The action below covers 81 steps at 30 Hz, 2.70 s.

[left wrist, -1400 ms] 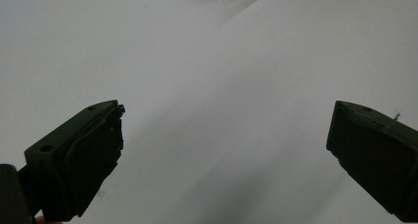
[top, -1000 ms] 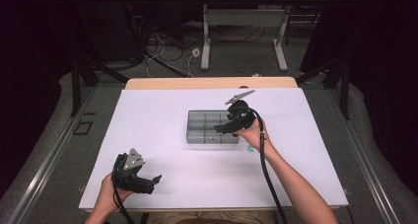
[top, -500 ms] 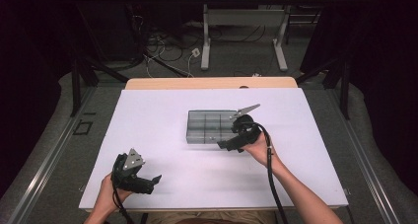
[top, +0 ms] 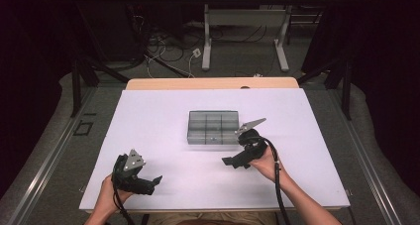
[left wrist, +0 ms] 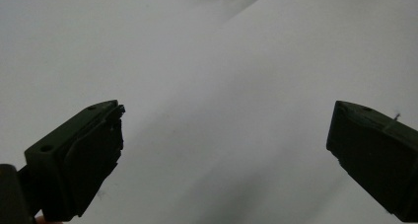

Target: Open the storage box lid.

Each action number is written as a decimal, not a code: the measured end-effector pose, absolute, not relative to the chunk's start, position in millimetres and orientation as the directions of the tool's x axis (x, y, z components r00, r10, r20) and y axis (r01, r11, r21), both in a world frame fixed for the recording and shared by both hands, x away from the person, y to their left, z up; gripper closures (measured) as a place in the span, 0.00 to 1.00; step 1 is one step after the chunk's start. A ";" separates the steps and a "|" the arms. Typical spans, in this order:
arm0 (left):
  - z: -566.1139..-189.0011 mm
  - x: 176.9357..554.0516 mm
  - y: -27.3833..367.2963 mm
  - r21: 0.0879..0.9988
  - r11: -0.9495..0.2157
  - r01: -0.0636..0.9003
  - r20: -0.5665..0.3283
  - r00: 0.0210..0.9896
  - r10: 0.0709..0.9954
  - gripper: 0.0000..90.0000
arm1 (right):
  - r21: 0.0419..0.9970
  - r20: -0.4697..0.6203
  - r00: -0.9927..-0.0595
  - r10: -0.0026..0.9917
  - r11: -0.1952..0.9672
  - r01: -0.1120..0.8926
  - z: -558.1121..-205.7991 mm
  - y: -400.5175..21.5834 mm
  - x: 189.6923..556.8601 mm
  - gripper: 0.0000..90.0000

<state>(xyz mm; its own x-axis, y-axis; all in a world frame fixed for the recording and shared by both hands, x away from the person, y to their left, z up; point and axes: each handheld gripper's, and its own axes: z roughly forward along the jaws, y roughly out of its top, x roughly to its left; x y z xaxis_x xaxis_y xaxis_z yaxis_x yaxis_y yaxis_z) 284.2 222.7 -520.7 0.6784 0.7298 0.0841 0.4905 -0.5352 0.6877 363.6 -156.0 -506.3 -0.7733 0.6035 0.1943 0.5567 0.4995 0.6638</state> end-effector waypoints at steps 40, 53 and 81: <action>-520.7 284.5 218.9 0.672 -0.546 0.501 0.079 0.684 0.725 0.01 | 0.731 0.151 -0.773 0.616 0.457 0.507 -527.7 -129.9 374.1 0.36; -522.0 284.0 218.8 0.684 -0.541 0.490 0.090 0.679 0.729 0.01 | 0.757 0.116 -0.742 0.660 0.424 0.496 -537.0 -123.1 384.3 0.71; -521.5 285.1 219.3 0.674 -0.543 0.501 0.073 0.686 0.724 0.01 | 0.776 0.183 -0.714 0.676 0.346 0.527 -554.5 -122.9 394.5 0.98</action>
<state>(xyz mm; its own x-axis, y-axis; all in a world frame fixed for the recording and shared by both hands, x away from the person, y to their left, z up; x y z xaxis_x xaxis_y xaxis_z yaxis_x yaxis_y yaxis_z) 285.1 219.3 -521.5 0.6863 0.7237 0.0732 0.5008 -0.5430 0.6741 394.5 -122.9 -554.5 -0.7140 0.6758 0.1832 0.5268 0.3461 0.7764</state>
